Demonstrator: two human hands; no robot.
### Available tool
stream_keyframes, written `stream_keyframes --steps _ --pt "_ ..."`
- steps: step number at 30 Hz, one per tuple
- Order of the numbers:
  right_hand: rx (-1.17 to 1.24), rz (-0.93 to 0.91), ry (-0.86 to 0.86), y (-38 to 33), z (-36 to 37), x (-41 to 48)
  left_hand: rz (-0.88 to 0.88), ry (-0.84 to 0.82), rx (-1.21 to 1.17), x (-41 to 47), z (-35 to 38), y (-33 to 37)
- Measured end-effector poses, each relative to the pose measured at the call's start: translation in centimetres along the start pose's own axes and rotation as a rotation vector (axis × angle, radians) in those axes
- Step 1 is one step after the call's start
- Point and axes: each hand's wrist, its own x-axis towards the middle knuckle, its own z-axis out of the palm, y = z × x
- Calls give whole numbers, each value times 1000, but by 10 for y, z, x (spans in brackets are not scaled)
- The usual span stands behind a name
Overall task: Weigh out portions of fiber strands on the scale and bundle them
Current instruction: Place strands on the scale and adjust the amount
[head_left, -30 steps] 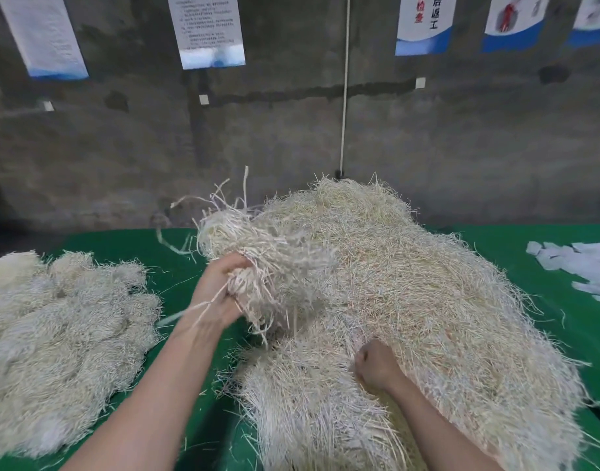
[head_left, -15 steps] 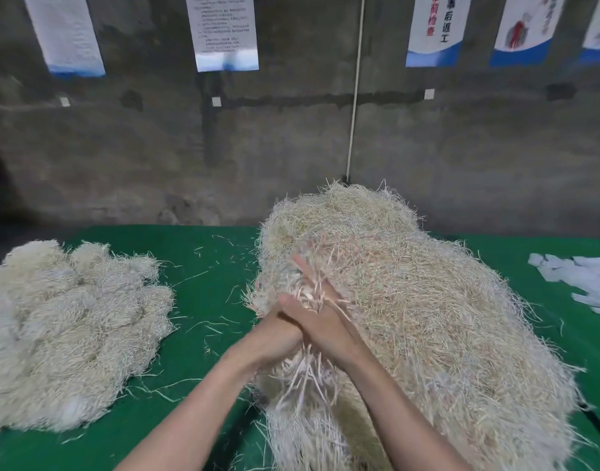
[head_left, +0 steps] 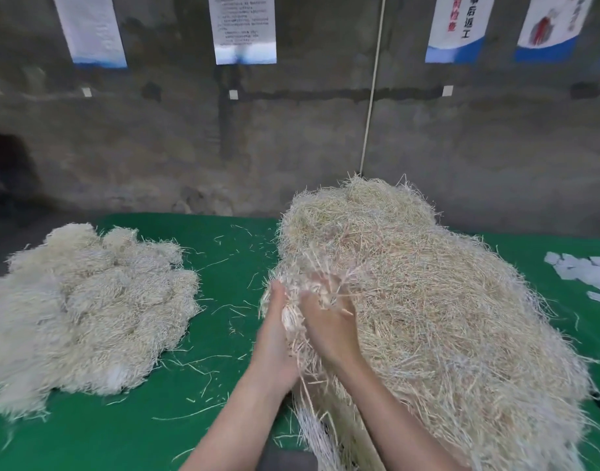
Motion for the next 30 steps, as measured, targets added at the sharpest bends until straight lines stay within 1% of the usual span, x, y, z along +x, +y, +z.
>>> stream_keyframes --steps 2,3,4,5,6,8,9,10,11,12,14,15,16,18,19,20,21,23,24,26,27,28,29,30 --pt "-323 -151 -91 10 11 -27 45 157 0 9 -6 18" --pt "-400 -282 -99 15 20 -40 60 202 -48 12 -10 23" --pt "-411 -400 -87 17 26 -47 89 229 -55 11 -11 23" --pt "-403 -465 -64 14 29 -45 120 255 -5 9 -11 17" --pt "-389 -449 -27 8 27 -37 148 263 70 6 -8 9" --pt "-280 -268 83 -5 13 -10 139 243 201 0 -4 -12" --pt "-223 -214 131 -8 6 -1 115 254 223 -2 -1 -17" --pt "-194 -214 169 -9 4 -1 107 261 245 -2 0 -16" --pt "-243 -260 187 -9 7 -8 110 240 229 0 0 -10" --pt "-317 -349 181 -6 17 -21 124 194 151 1 0 -2" --pt "-456 -478 130 0 34 -40 117 174 -27 2 -1 5" --pt "-477 -475 109 0 32 -36 106 178 -35 -2 -1 4" --pt "-426 -401 89 0 24 -22 92 171 10 -6 2 0" --pt "-254 -237 111 -5 6 -1 65 189 159 -10 7 -8" --pt "-237 -227 156 -3 4 1 67 199 209 -9 7 -9" --pt "-265 -257 195 -2 7 -5 83 192 241 -8 7 -5" --pt "-314 -328 205 1 17 -16 118 208 243 -2 5 -2" --pt "-336 -429 156 7 32 -35 153 262 250 1 2 5" --pt "-314 -436 156 7 32 -35 160 273 283 0 2 4" --pt "-256 -321 190 5 19 -12 129 222 402 -1 6 -2" --pt "-261 -259 197 2 10 -3 99 211 446 0 6 -7" --pt "-287 -224 179 0 3 2 110 210 481 1 8 -7" --pt "-257 -228 127 3 -1 2 142 206 563 5 6 -6" --pt "-172 -227 27 1 1 -2 205 181 638 5 10 -1"
